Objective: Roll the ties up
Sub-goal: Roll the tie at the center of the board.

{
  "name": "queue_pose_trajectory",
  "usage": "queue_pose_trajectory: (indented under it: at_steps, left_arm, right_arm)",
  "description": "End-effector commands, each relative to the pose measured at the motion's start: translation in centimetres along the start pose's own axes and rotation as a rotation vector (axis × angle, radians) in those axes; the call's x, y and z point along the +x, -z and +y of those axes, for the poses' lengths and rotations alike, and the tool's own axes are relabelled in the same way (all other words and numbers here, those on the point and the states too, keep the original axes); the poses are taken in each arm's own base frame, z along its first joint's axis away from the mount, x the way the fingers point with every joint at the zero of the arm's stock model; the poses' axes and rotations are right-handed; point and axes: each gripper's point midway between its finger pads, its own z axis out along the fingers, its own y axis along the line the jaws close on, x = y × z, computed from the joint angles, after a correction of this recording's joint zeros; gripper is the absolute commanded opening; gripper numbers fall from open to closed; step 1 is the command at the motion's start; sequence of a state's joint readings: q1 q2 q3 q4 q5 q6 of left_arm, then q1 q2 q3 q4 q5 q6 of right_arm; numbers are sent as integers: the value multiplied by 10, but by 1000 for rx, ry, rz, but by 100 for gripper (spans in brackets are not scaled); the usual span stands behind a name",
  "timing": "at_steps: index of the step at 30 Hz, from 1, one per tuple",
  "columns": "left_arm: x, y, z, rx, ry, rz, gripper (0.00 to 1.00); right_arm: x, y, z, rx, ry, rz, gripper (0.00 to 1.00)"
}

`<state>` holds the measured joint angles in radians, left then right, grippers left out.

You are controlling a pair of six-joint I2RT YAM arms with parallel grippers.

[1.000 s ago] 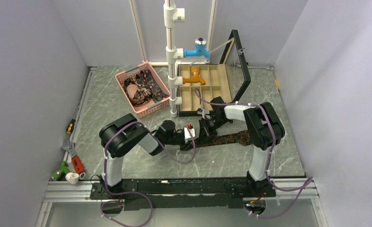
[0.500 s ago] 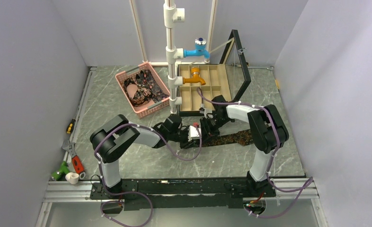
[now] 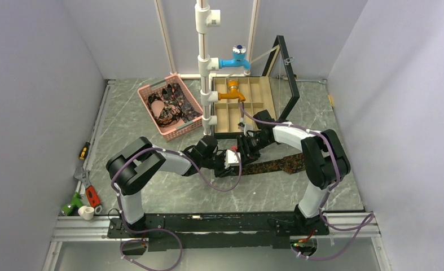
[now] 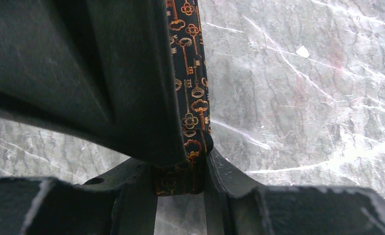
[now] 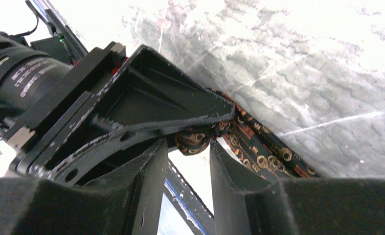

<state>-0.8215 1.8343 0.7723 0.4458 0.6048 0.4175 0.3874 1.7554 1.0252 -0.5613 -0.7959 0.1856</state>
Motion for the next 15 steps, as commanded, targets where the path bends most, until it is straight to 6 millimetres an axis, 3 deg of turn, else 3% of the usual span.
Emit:
queue_pose_trajectory:
  at_steps: [1,4,7,9,13,15]
  left_arm:
    - [87,20,-38,55,178,294,24]
    - [88,20,-39,55,180,296,25]
    - [88,20,-39,54,179,294,26]
    - [86,19,-39,52,188,285,29]
    - [71,20,-36,44,191,183,59]
    - [62,20,-35,35,177,127,67]
  right_arm:
    - [-3,-15,0,-27,-13,2,38]
    - [2,-20,-5,-17,-13,18,28]
    - [9,-22,-18,34,-8,41,2]
    - [14,-22,-30,88,0,64,0]
    - [26,-19,-52,188,10,107,0]
    - [30,-19,-62,232,9,121,0]
